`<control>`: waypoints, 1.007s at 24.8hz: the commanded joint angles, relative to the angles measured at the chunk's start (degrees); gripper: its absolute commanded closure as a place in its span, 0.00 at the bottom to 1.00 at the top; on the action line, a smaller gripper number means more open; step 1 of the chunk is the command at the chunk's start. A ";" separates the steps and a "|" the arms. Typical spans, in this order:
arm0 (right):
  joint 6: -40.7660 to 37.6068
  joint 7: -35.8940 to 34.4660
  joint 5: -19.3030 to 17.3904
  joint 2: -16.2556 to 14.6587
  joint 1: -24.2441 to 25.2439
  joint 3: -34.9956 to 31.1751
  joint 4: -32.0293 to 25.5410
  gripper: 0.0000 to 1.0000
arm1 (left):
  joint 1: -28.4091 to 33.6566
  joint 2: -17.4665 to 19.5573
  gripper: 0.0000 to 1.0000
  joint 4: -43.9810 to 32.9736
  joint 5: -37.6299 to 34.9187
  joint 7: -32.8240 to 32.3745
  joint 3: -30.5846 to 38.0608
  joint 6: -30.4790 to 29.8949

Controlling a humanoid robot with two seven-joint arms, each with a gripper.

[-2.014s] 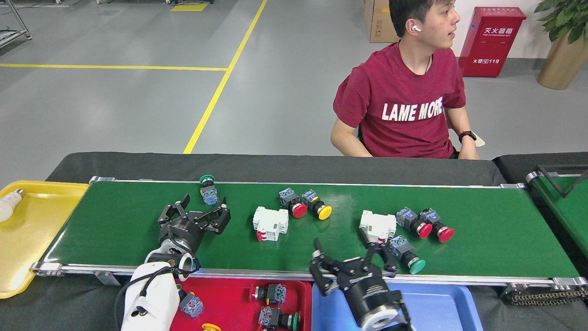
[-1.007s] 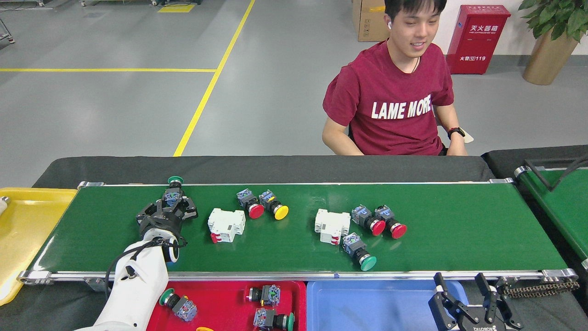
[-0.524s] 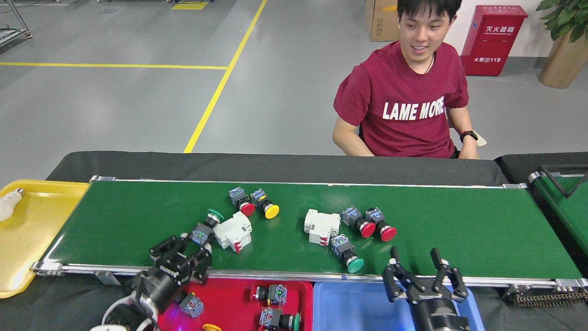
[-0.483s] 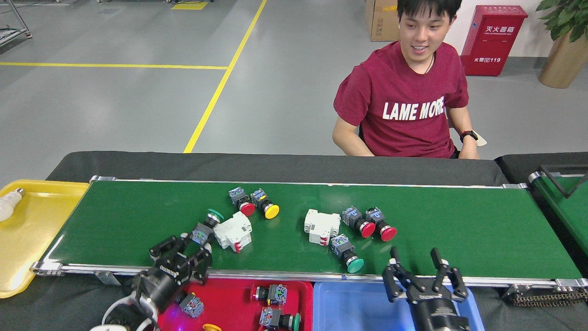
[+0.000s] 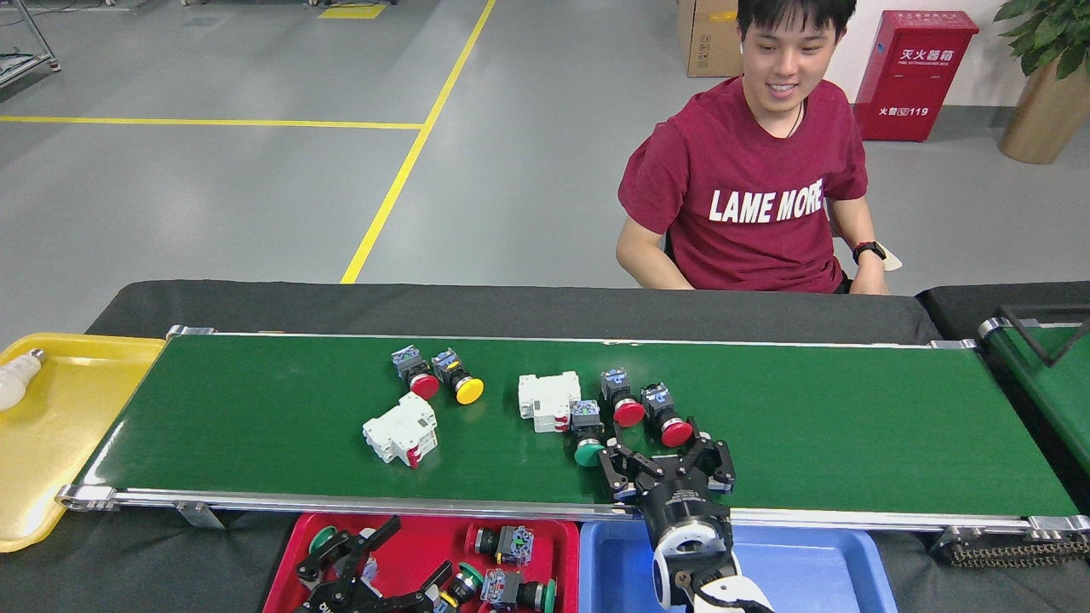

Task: Pick switch part from conveyor to tray

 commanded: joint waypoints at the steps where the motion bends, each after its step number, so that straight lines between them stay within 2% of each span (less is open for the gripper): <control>1: 0.19 1.85 -0.87 -0.01 -1.52 1.03 -0.07 0.28 | -0.16 -1.12 0.00 -0.26 -0.12 0.38 4.79 7.74; 2: -0.60 2.91 -1.49 -0.27 -1.79 1.12 0.01 0.39 | 0.01 -0.94 0.00 -0.09 -0.03 0.38 6.29 9.24; 4: -4.03 3.35 -3.51 -0.98 -2.14 1.12 -0.16 0.74 | 0.89 -1.03 0.00 0.35 0.41 0.38 8.57 9.33; 5: -5.09 3.35 -3.77 -0.98 -2.14 1.12 -0.34 0.81 | 1.77 -0.94 0.00 0.44 0.41 0.38 8.93 9.24; 8: -6.67 3.44 -4.21 -0.98 -2.05 1.03 -1.04 0.83 | 1.42 -0.59 0.00 0.53 0.41 0.38 8.31 8.72; 10: -9.48 3.96 -6.06 -1.24 -1.35 1.03 -4.21 0.83 | -0.78 1.17 0.00 2.11 0.32 0.38 8.22 5.11; 12: -12.29 5.90 -7.73 -3.53 0.59 1.03 -9.04 0.83 | -5.17 4.33 0.00 5.98 0.32 0.38 8.22 0.10; 15: -19.59 8.62 -11.07 -7.83 7.53 1.03 -21.17 0.82 | -14.84 7.05 0.00 17.49 0.32 0.38 8.14 -5.26; 18: -29.34 10.38 -13.88 -11.52 15.44 0.94 -30.22 0.82 | -21.34 9.43 0.00 27.33 -0.12 0.73 7.26 -6.75; 20: -36.29 10.64 -15.20 -12.23 19.31 0.94 -32.77 0.81 | -23.54 11.01 0.00 31.64 0.06 1.08 5.85 -6.75; 22: -41.73 11.08 -15.11 -12.05 21.50 1.20 -32.95 0.79 | -25.74 12.24 0.00 34.19 0.32 2.14 4.09 -6.93; 25: -43.23 11.70 -15.11 -11.35 22.38 5.07 -32.86 0.71 | -26.18 13.12 0.00 35.16 0.41 3.81 2.42 -7.19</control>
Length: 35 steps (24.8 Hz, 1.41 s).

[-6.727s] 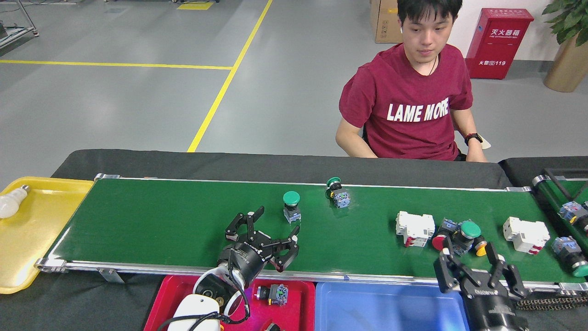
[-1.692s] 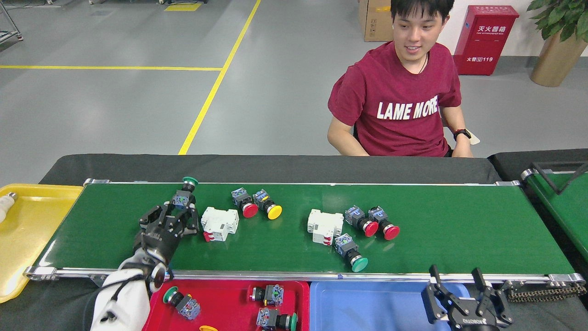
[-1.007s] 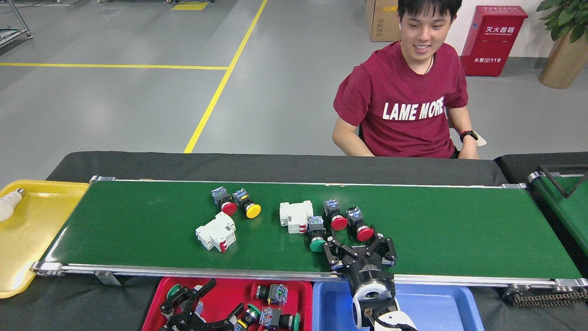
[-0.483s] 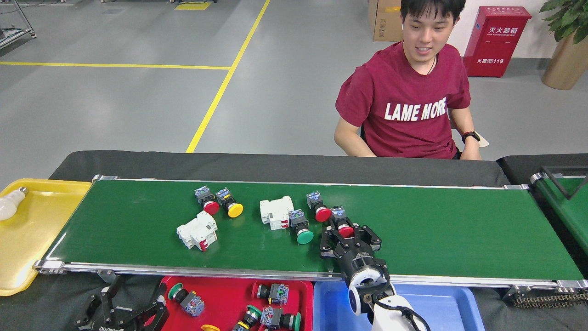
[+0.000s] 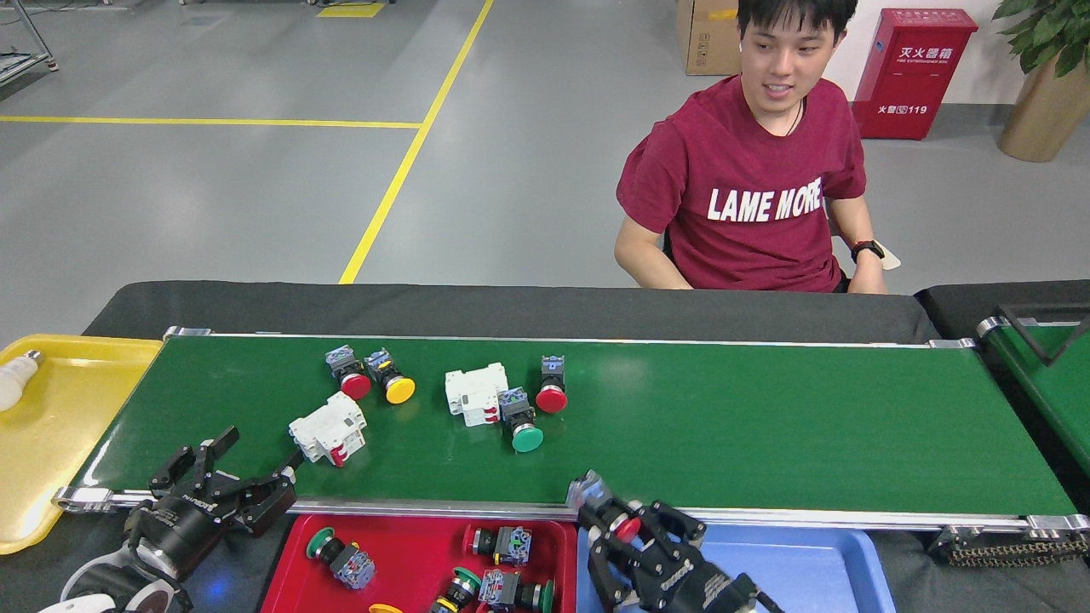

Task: Pick switch part from conveyor to tray

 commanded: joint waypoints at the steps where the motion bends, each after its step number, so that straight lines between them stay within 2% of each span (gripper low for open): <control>1: -2.06 0.39 -0.10 1.01 -0.55 1.90 -0.73 0.59 | -1.09 0.91 0.00 0.16 0.25 1.69 -0.54 -0.30; 2: -1.00 0.56 0.08 2.59 -0.55 2.25 -0.65 0.28 | -1.53 0.82 0.00 0.60 0.25 1.69 -0.72 -0.38; 3: 0.23 0.92 0.16 4.00 -0.47 2.25 -0.65 0.04 | -1.88 0.82 0.00 1.13 0.25 1.69 -0.72 -0.38; 4: 1.02 1.62 0.25 4.79 -0.64 2.25 -0.56 0.03 | -2.49 0.82 0.00 2.18 0.16 1.69 -0.72 -0.47; 11: 1.37 2.15 0.08 4.96 -0.55 1.72 -0.91 0.04 | -9.26 0.47 0.00 12.03 0.07 1.78 -3.18 -0.21; 13: 1.55 1.88 0.08 5.23 -0.73 -1.35 -1.17 0.04 | -9.53 0.47 0.00 12.64 -0.02 1.78 -3.18 -0.12; 15: 1.81 1.71 0.08 5.40 -1.08 -7.68 -1.26 0.04 | -9.53 0.12 0.01 13.00 -0.02 1.78 -3.18 0.14; 16: 1.90 1.71 0.16 5.40 -1.61 -10.41 -1.17 0.04 | -9.53 -0.14 0.06 13.08 0.07 1.78 -3.09 0.32; 17: 1.90 1.44 0.08 5.49 -2.05 -12.69 -1.26 0.04 | -9.53 -0.49 0.23 13.08 0.07 1.78 -3.09 0.76; 18: 1.90 1.00 0.08 5.40 -2.40 -15.85 -1.17 0.04 | -9.53 -0.67 0.47 13.26 0.16 1.78 -3.09 0.85; 20: 1.90 0.48 0.08 5.49 -2.93 -22.01 -1.17 0.05 | -9.53 -0.67 0.78 14.31 0.42 1.95 -3.00 0.76; 21: 1.99 0.30 0.08 5.49 -3.10 -25.08 -1.08 0.06 | -9.53 -0.67 0.83 14.67 0.42 2.74 -2.83 0.85; 24: 4.71 -0.93 0.25 5.14 -2.93 -32.11 -0.73 0.07 | -9.53 -0.58 0.89 14.67 0.42 5.91 -3.18 1.02; 27: 9.54 -7.16 1.48 3.91 -1.08 -36.59 -0.38 0.07 | -9.53 -0.58 0.89 14.67 0.33 6.17 -3.18 1.02; 30: 14.47 -13.41 3.50 2.41 2.96 -37.12 -0.73 0.07 | -9.44 -0.58 0.90 14.40 0.42 6.26 -3.18 1.02; 35: 15.87 -17.19 3.77 2.50 10.78 -37.21 -4.16 0.08 | -8.12 0.12 0.90 9.48 1.48 6.26 -3.00 -2.41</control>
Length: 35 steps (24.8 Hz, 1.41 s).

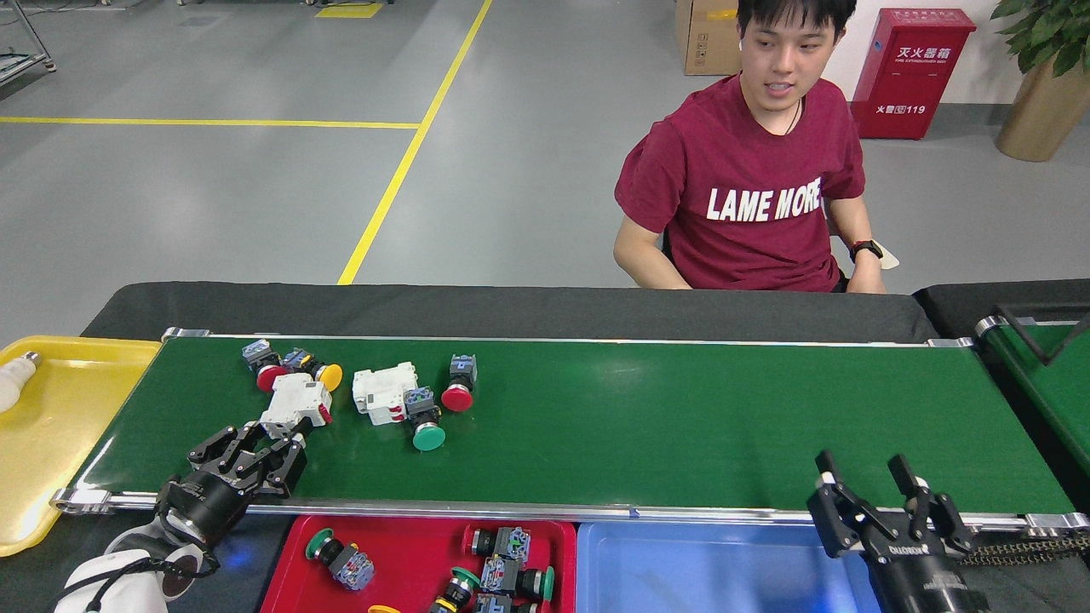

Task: Pick switch part from conveyor to tray

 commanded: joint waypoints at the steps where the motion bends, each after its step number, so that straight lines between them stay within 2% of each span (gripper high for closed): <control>1: 1.57 -2.76 0.25 -0.21 0.88 -0.28 -1.40 0.08 | 0.48 0.92 0.90 -4.79 1.74 0.62 0.36 -4.10; 6: 7.37 -2.76 4.82 0.93 0.35 1.22 -1.22 0.08 | 11.99 -0.66 0.90 -23.95 2.53 -0.09 -0.78 -4.10; 10: 7.20 -2.50 5.61 0.41 1.23 6.84 -1.49 0.08 | 19.11 -6.72 0.90 -37.31 1.30 -3.43 -9.83 -4.10; 12: 6.40 -2.50 5.61 -1.70 1.93 8.16 -1.49 0.06 | 22.54 -9.98 0.90 -42.15 -0.64 -6.50 -13.87 -4.10; 14: 4.30 -2.67 5.61 -3.99 1.93 8.16 -1.84 0.06 | 24.30 -15.15 0.89 -44.61 -5.90 -8.44 -17.65 -4.10; 16: 3.15 -2.68 5.61 -4.17 1.93 8.16 -1.93 0.06 | 25.44 -18.94 0.87 -44.96 -10.92 -8.70 -19.94 -4.10; 19: 3.15 -2.68 5.61 -4.17 1.84 8.16 -2.10 0.06 | 27.55 -22.02 0.72 -45.75 -15.05 -8.88 -21.87 -4.01; 23: 3.33 -2.85 5.61 -3.90 1.93 8.16 -2.10 0.06 | 27.90 -22.37 0.03 -45.75 -15.05 -11.34 -25.21 3.90; 26: 3.59 -2.94 5.61 -3.81 1.93 7.90 -2.10 0.06 | 28.08 -22.10 0.00 -46.36 -14.61 -11.34 -27.41 6.27; 30: 3.68 -2.94 5.61 -3.73 1.93 4.91 -2.46 0.06 | 28.43 -22.19 0.00 -47.95 -14.00 -11.16 -26.18 6.80; 33: 3.68 -2.94 5.52 -3.64 1.93 4.47 -2.54 0.06 | 29.75 -22.10 0.00 -52.34 -10.22 -11.07 -16.60 10.84; 35: 3.68 -2.94 5.52 -3.55 1.93 4.47 -2.46 0.06 | 29.66 -21.49 0.00 -52.43 -4.42 -11.07 -4.75 11.19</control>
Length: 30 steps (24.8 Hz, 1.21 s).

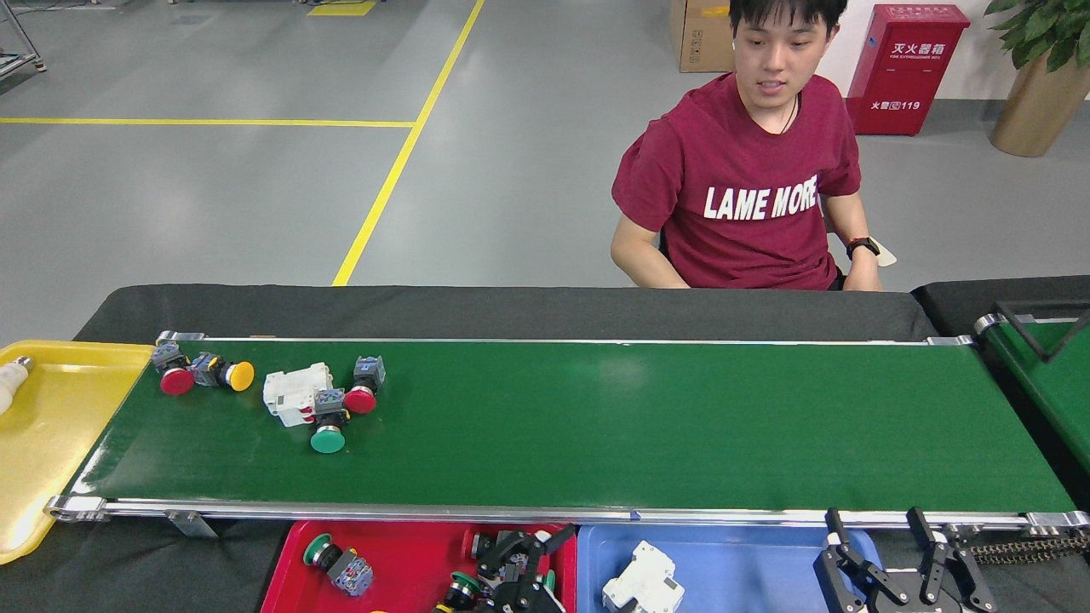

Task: Pick switch part from conveyor to tray

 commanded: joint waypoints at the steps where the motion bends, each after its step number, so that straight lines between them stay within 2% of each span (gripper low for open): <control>1: 0.06 -0.63 -0.05 0.25 -0.16 -0.32 -0.90 0.06 | -0.25 0.79 0.00 -0.63 3.79 0.57 8.20 0.99; 3: 0.06 -0.54 -0.05 1.48 -0.16 -0.32 -0.90 0.06 | 0.18 3.25 0.00 0.86 4.75 0.57 16.54 0.99; 6: 0.15 -0.54 -0.05 4.82 -0.51 -0.32 -0.99 0.06 | 1.42 7.03 0.00 4.81 5.02 0.66 23.76 0.99; 7: 0.15 -0.36 -0.05 5.09 -0.51 -0.32 -0.99 0.06 | 1.68 7.73 0.00 5.78 5.02 0.66 24.81 0.99; 11: 0.15 -0.28 -0.05 5.18 -0.51 -0.23 -0.99 0.06 | 0.54 8.17 0.00 6.48 4.84 0.57 25.07 1.43; 14: 0.15 -0.19 -0.05 5.26 -0.69 -0.23 -0.99 0.05 | -3.86 8.44 0.00 8.24 4.31 -0.13 24.55 1.96; 17: 0.68 -0.10 -0.05 5.26 -0.60 -0.23 -0.99 0.05 | -10.00 8.44 0.00 15.18 3.53 -1.53 23.76 2.40; 22: 0.76 -0.10 0.04 5.18 -0.69 -0.06 -0.99 0.05 | -18.89 8.70 0.00 26.26 -2.36 -1.98 23.32 5.57; 26: 0.76 -0.01 0.04 5.09 -0.86 -0.06 -0.99 0.05 | -22.75 13.62 0.00 33.64 -2.45 -1.80 23.14 9.87; 30: 0.76 -0.01 0.13 5.09 -0.95 0.03 -0.99 0.05 | -28.20 14.68 0.01 40.67 -2.45 -1.62 22.00 12.59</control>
